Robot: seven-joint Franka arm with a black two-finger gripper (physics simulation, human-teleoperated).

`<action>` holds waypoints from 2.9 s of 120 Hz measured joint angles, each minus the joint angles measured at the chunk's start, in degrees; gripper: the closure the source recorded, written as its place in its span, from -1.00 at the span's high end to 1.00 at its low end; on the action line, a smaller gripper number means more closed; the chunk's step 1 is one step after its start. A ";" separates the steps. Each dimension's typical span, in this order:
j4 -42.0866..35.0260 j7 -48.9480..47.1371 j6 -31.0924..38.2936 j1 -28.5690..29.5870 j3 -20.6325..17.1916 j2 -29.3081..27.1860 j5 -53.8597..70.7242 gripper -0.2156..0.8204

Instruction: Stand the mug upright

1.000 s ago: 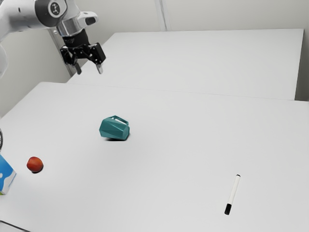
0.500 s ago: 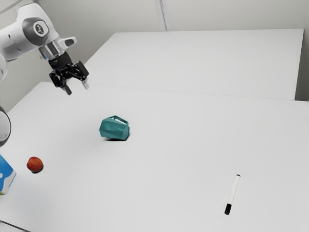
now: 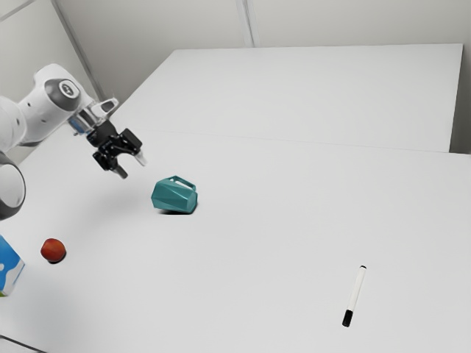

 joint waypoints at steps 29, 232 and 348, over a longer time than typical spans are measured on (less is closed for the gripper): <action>-4.53 6.67 6.07 0.46 0.00 1.72 -8.31 0.54; -11.67 23.55 2.98 -0.29 -0.62 3.07 -27.78 -0.88; -14.99 8.75 8.52 -17.20 -0.34 -17.36 4.91 -0.91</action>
